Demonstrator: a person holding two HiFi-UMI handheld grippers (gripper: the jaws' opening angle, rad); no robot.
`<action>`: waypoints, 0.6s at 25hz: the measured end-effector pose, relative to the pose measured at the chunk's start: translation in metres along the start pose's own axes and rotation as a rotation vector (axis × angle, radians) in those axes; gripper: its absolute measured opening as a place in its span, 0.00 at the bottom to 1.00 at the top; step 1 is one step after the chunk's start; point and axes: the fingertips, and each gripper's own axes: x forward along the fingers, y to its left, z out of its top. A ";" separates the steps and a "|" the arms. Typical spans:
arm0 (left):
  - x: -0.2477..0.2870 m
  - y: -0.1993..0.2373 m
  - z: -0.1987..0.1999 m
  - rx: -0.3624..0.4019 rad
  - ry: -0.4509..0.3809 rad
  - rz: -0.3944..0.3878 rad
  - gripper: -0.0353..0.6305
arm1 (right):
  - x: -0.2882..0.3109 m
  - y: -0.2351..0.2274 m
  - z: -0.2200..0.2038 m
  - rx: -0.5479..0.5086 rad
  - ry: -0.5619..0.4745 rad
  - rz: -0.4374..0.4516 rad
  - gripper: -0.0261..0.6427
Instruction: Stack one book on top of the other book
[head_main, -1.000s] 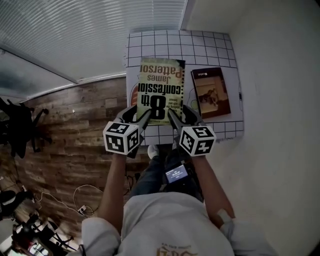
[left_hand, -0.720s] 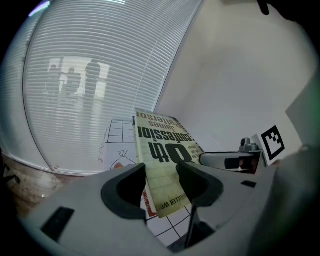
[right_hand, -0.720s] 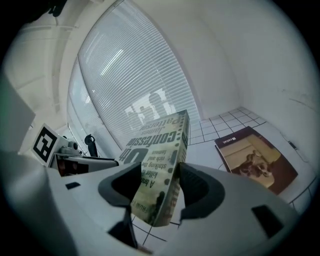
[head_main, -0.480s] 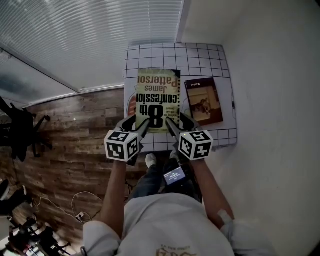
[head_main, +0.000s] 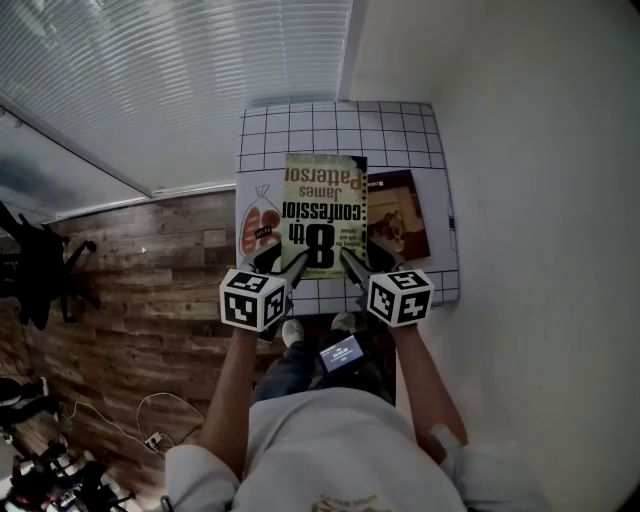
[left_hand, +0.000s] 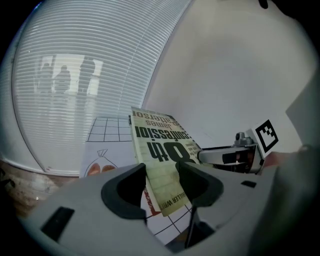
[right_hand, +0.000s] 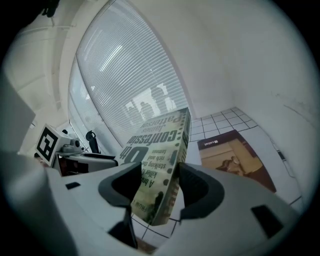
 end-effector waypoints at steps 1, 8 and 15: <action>0.004 -0.005 0.001 -0.001 0.002 -0.006 0.38 | -0.003 -0.006 0.001 -0.003 0.003 -0.002 0.40; 0.036 -0.039 0.006 0.038 0.031 -0.048 0.38 | -0.023 -0.048 0.005 0.015 0.017 -0.021 0.40; 0.059 -0.073 0.006 0.056 0.050 -0.069 0.38 | -0.043 -0.083 0.005 0.011 0.036 -0.020 0.40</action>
